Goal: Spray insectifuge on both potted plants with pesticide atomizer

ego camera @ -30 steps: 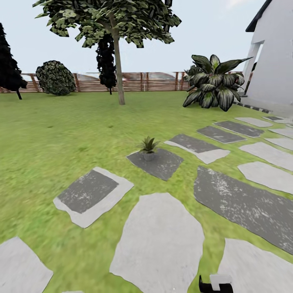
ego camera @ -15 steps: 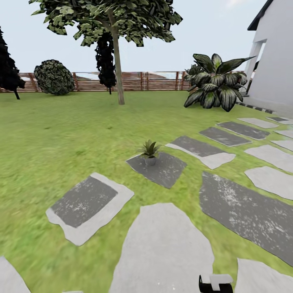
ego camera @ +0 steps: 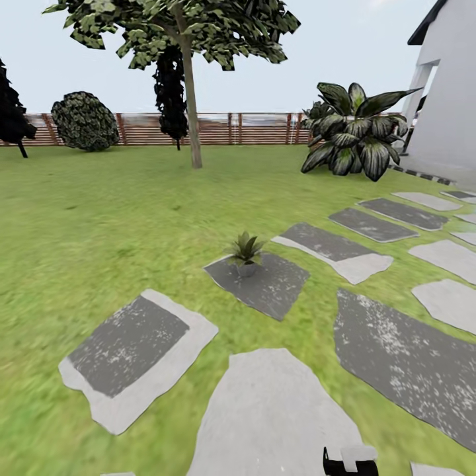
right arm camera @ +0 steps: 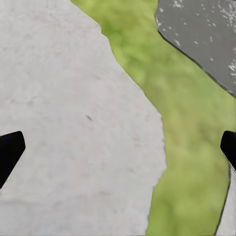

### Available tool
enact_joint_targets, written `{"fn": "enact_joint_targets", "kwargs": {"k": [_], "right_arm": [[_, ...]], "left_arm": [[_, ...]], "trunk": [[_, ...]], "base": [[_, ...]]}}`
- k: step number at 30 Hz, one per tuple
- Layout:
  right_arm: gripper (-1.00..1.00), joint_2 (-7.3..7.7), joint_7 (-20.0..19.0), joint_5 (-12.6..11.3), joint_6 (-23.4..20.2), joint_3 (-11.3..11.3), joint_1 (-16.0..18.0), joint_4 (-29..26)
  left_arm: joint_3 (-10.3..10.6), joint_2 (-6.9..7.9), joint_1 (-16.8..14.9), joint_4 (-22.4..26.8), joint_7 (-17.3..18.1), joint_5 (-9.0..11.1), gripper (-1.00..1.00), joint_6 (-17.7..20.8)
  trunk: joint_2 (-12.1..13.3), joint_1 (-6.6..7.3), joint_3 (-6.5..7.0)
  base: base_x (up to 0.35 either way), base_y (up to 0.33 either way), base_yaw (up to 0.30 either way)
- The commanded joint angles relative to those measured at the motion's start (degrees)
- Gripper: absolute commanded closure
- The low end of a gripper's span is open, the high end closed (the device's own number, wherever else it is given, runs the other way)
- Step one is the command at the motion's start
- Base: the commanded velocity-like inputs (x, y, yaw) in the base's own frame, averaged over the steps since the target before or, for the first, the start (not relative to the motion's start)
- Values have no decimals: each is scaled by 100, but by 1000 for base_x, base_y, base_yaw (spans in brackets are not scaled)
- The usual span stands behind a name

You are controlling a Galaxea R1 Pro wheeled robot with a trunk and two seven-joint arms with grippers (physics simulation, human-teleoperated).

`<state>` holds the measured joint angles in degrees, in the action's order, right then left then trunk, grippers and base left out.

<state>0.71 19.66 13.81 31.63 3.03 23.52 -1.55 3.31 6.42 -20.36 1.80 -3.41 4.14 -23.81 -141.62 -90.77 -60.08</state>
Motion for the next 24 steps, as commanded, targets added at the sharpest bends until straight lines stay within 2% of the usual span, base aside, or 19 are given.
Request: {"fn": "enact_joint_targets", "kwargs": {"k": [1,24], "right_arm": [[-100,0,29,60,10,31,4,6],[-100,0,28,60,10,31,4,6]], "left_arm": [[38,0,-3,-4,-11,43,100,-18],[38,0,-3,-4,-15,43,100,-18]], "trunk": [[-2,-2,-5],[-2,-2,-2]], "base": [[339,0,0],[339,0,-12]]}}
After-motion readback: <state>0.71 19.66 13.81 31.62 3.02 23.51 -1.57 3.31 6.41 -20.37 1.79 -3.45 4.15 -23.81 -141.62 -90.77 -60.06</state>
